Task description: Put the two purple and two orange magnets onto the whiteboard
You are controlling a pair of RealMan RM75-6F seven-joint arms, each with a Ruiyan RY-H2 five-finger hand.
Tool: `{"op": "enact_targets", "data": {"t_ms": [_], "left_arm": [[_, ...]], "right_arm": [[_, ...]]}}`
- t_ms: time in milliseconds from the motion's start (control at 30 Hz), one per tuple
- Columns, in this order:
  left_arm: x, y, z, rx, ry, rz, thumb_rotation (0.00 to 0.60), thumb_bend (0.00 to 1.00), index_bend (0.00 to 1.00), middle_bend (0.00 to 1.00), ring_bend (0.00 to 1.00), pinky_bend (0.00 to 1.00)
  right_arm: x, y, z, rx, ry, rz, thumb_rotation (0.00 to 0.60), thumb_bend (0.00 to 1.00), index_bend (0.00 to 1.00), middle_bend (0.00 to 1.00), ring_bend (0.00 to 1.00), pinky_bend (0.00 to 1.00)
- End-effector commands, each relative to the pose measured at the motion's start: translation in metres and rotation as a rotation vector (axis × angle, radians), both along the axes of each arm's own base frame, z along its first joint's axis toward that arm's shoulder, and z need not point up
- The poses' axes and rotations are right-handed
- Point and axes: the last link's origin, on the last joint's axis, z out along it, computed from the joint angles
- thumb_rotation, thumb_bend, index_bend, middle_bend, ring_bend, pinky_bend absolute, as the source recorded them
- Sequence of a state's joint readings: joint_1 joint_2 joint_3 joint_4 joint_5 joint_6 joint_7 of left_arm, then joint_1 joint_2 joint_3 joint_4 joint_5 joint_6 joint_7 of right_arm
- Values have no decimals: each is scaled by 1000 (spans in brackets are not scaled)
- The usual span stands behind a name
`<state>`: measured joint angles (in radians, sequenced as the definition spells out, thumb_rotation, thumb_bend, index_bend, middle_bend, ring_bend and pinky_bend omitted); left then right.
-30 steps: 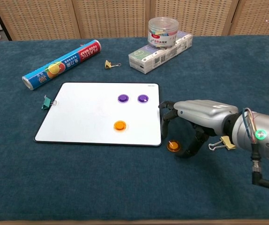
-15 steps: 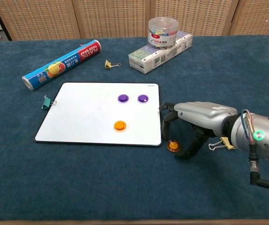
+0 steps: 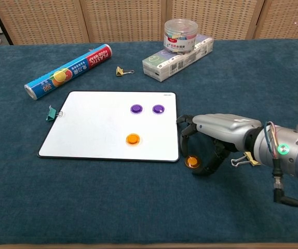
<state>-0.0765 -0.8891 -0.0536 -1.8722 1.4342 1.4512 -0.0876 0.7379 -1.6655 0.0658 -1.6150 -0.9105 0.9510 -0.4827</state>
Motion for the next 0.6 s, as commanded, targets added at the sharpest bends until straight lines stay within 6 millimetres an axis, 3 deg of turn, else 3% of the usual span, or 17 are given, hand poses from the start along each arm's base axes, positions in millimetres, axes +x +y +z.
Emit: {"op": "enact_targets", "data": {"t_ms": [33, 600], "left_arm": [[0, 0, 0, -1, -1, 0, 600, 68, 0, 0, 0, 0], [0, 0, 0, 0, -1, 1, 600, 68, 0, 0, 0, 0]], "right_arm": [[0, 0, 0, 1, 0, -2, 600, 281, 448, 0, 0, 0], [0, -1, -1, -1, -11, -16, 600, 312, 500, 0, 0, 0]]}}
